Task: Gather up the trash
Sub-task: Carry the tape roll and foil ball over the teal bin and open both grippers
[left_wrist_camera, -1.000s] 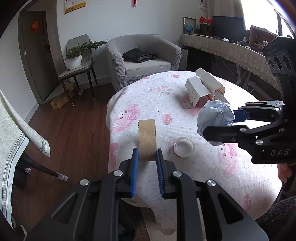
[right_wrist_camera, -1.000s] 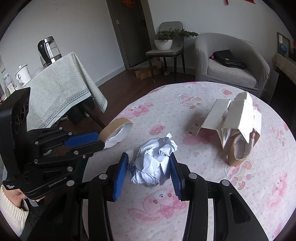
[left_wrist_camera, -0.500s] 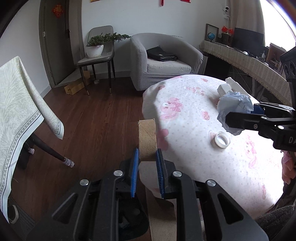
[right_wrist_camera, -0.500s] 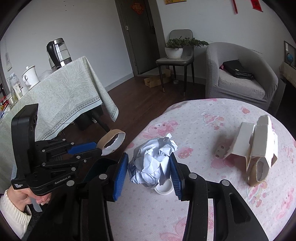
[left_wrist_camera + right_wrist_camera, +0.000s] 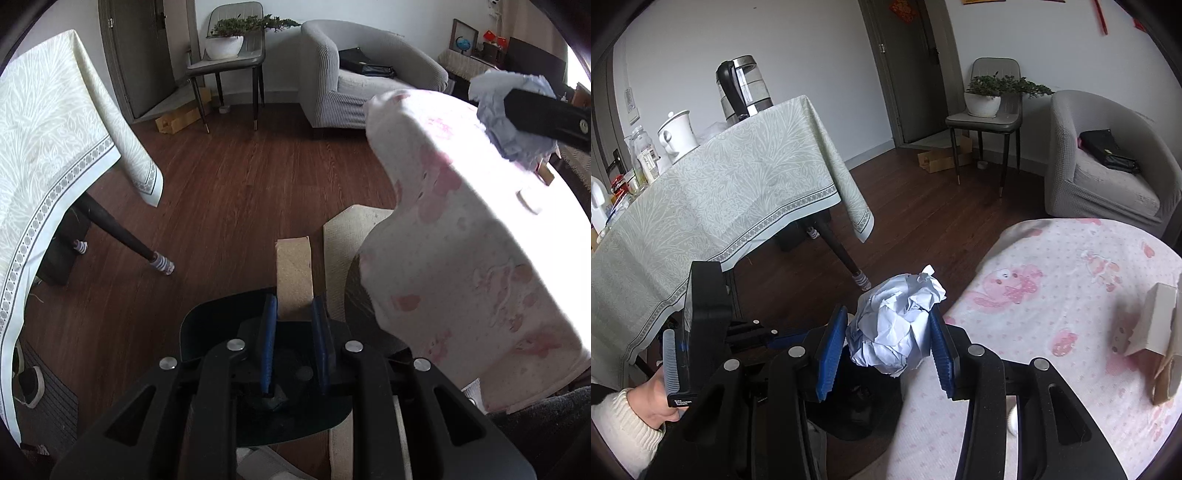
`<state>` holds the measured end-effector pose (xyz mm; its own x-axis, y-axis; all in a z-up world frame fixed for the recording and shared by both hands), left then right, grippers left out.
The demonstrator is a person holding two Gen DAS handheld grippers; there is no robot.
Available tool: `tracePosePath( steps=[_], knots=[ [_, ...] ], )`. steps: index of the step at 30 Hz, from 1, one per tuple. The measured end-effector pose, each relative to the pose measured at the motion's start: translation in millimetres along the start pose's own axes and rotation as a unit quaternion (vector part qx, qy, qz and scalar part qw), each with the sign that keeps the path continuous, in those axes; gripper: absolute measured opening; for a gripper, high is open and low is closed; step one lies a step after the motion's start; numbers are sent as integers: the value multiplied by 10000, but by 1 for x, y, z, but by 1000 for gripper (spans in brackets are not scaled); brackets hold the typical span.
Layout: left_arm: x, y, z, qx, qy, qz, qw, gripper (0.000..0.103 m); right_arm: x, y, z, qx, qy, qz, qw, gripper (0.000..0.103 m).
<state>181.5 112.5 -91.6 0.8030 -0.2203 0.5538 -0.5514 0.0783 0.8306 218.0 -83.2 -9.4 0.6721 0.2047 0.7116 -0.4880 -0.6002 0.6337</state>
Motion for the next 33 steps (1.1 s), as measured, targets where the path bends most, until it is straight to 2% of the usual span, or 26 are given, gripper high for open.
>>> tracePosePath(
  steps=[5,10,20,25,33],
  knots=[
    [-24,-15,-20,88,44,-435,9990,21,0,-22,-19,121,103,-174,9997,44],
    [-42,-24,-37,19,156,-777,9969,21,0,-40,-31,205,163,-345,9991,44],
    [-68,-39,-48,-123,100,-1223,9924,22,-3,-75,-54,319,241,-682,9969,44],
    [-73,-37,-55,-119,150,-1186,9928,29,-8,-92,-65,324,320,-850,9953,44],
    [-69,-12,-77,-73,475,-709,9963,44,-25,-124,-73,209,407,-1298,9905,44]
  ],
)
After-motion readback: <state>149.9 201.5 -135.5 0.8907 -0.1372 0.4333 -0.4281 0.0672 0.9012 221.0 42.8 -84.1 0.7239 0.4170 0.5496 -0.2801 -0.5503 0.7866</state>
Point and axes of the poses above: each gripper's, at about its wrist camera, not at the fingertips, and y roughly against the way its jaws point, z to its right, x to its top, the point moved 2 cm from there along -y, roughly the way its jaws point, and after that the axes turned 7 degrees about -y, right-handed, at the moved point
